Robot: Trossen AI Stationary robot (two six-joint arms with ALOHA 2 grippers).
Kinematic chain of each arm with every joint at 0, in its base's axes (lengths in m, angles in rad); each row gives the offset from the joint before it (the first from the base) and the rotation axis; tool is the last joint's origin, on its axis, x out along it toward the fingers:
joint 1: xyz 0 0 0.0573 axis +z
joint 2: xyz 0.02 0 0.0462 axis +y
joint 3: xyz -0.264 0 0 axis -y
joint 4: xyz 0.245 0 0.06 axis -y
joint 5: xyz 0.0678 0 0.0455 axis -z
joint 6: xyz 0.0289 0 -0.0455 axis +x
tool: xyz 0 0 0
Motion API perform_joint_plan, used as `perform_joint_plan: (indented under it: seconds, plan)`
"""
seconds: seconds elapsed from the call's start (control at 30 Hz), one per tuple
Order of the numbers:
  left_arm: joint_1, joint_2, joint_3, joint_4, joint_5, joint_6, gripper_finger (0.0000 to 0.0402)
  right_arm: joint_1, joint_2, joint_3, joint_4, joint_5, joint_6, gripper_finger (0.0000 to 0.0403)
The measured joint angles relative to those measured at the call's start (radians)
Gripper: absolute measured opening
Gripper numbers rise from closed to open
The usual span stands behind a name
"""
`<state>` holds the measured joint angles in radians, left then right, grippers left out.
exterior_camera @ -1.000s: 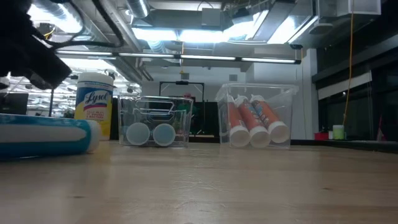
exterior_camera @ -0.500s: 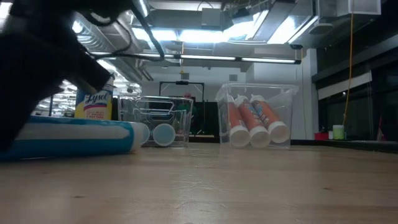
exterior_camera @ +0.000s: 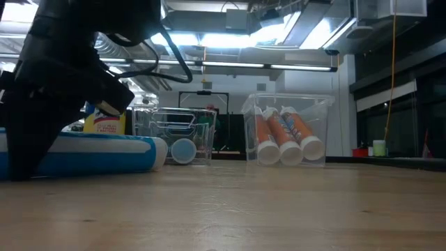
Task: Pick & place silicon tubes, Sealant and Lysol wipes
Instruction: Put the blue sealant into the left transparent bin
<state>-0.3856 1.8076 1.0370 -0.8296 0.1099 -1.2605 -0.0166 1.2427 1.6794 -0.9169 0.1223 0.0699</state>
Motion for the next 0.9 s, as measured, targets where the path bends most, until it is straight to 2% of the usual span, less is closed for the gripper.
perform_joint_plan:
  seconds: [0.13,0.33,0.47,0.63,0.9]
  plan:
    - [-0.001,0.000,0.000,-0.002,-0.002,-0.003,0.0212,0.000,0.000,0.000,0.000,0.000,-0.001,0.0012]
    - [0.001,0.005,0.020,-0.026,0.017,-0.004,0.0220,0.000,0.000,0.000,0.000,0.000,-0.003,0.0012]
    - [0.008,0.008,0.079,-0.088,-0.011,0.023,0.0224,0.000,0.000,0.000,0.000,0.000,-0.003,0.0012]
    - [0.015,0.007,0.179,-0.233,0.006,0.099,0.0212,0.000,0.000,0.000,0.000,-0.001,-0.003,0.0012]
    - [0.018,0.005,0.363,-0.474,-0.025,0.237,0.0218,0.000,0.000,0.000,0.000,-0.003,-0.004,0.0012]
